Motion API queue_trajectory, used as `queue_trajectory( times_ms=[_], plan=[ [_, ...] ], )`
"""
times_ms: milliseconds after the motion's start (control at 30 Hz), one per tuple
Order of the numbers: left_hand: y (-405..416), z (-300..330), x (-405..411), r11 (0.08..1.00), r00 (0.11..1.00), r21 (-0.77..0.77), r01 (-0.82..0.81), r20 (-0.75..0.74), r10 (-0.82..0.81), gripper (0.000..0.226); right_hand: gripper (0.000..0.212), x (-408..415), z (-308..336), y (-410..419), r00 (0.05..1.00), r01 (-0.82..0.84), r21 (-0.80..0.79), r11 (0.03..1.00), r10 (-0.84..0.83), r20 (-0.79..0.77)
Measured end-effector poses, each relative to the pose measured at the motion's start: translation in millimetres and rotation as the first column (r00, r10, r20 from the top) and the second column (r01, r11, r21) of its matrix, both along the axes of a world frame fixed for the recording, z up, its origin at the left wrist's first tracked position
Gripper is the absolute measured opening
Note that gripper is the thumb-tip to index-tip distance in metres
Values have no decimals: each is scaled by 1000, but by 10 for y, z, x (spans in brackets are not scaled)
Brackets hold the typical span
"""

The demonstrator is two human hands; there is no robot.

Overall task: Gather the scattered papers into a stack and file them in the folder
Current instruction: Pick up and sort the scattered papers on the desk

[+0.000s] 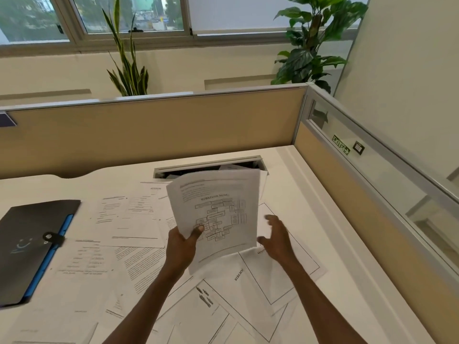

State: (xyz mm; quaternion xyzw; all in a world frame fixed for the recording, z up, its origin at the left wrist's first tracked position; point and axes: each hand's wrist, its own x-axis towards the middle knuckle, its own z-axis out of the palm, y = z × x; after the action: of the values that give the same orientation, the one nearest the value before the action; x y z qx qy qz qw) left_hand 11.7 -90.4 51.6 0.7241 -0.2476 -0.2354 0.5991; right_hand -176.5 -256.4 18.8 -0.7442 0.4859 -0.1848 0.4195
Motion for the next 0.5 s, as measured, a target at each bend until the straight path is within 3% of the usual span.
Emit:
queue_trajectory(
  times_ms=[100, 200, 300, 400, 500],
  plan=[
    [73, 55, 135, 999, 999, -31, -39, -23, 38, 19, 86, -303, -153, -192, 884, 155, -33, 987, -153, -441],
    [181, 87, 269, 995, 995, -40, -95, -44, 93, 16, 103, -509, -245, -203, 736, 177, -48, 983, -165, -657],
    [305, 95, 376, 988, 988, -48, -147, -61, 144, 21, 100, -580, -303, -218, 706, 162, -67, 985, -162, -689],
    [443, 97, 456, 978, 978, -70, -198, -77, 193, 25, 89, -603, -263, -253, 742, 202, 8, 979, -147, -655],
    [583, 101, 544, 969, 969, -67, -238, -91, 232, 28, 43, -652, -253, -248, 857, 260, 53, 964, -205, -473]
  ],
)
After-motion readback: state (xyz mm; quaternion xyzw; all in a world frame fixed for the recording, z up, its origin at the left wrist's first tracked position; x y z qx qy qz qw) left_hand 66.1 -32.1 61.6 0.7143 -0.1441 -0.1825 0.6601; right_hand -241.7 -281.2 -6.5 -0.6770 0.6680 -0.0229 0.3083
